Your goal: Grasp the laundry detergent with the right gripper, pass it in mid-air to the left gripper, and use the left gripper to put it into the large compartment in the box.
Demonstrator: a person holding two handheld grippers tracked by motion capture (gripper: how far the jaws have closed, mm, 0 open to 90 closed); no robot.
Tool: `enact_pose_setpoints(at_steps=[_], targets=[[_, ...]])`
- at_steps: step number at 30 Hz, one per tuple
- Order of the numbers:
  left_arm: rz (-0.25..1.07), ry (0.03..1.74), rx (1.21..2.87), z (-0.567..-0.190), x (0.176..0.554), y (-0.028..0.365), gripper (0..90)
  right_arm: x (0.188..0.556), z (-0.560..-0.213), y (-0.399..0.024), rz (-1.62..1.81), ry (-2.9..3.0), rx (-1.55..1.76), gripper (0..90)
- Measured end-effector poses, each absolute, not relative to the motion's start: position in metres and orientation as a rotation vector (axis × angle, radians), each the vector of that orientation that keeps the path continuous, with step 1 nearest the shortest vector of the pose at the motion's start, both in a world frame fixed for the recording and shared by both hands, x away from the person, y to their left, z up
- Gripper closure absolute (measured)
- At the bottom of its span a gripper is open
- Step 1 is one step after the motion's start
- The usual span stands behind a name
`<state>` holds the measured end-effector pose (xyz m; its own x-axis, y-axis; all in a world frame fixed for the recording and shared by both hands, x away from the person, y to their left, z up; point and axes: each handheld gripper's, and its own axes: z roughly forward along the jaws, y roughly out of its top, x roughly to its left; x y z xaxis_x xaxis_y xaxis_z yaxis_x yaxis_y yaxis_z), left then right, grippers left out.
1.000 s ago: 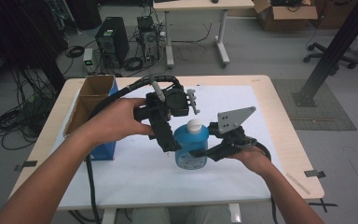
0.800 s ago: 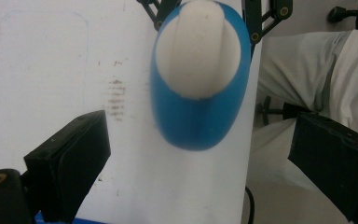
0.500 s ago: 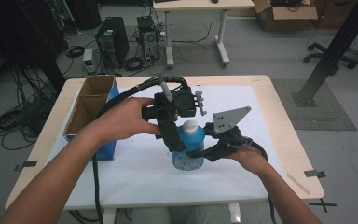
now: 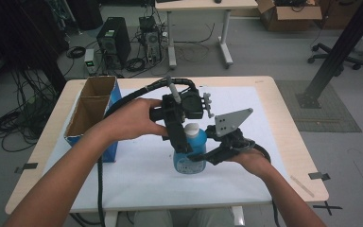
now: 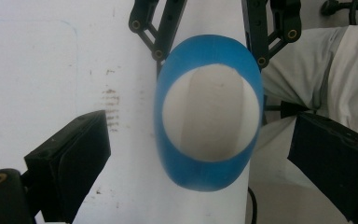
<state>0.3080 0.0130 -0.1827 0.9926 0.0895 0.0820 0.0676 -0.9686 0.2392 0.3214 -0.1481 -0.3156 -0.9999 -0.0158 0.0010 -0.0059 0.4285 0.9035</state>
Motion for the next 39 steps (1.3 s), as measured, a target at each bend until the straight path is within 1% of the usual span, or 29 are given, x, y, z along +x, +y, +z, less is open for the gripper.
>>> enact_pose_setpoints(at_steps=[17, 21, 24, 39], targets=[[0.112, 0.104, 2.913, -0.189, 0.311, 0.007, 7.1, 0.321, -0.314, -0.148, -1.682, -2.64, 0.021, 45.2], [0.1, 0.102, 2.916, -0.192, 0.312, 0.006, 8.8, 0.321, -0.314, -0.148, -1.683, -2.637, 0.019, 45.2], [0.075, 0.101, 2.919, -0.194, 0.312, 0.006, 12.3, 0.321, -0.314, -0.148, -1.679, -2.643, 0.025, 45.3], [0.076, 0.089, 2.925, -0.196, 0.311, 0.005, 18.2, 0.32, -0.314, -0.147, -1.68, -2.636, 0.027, 45.2]])
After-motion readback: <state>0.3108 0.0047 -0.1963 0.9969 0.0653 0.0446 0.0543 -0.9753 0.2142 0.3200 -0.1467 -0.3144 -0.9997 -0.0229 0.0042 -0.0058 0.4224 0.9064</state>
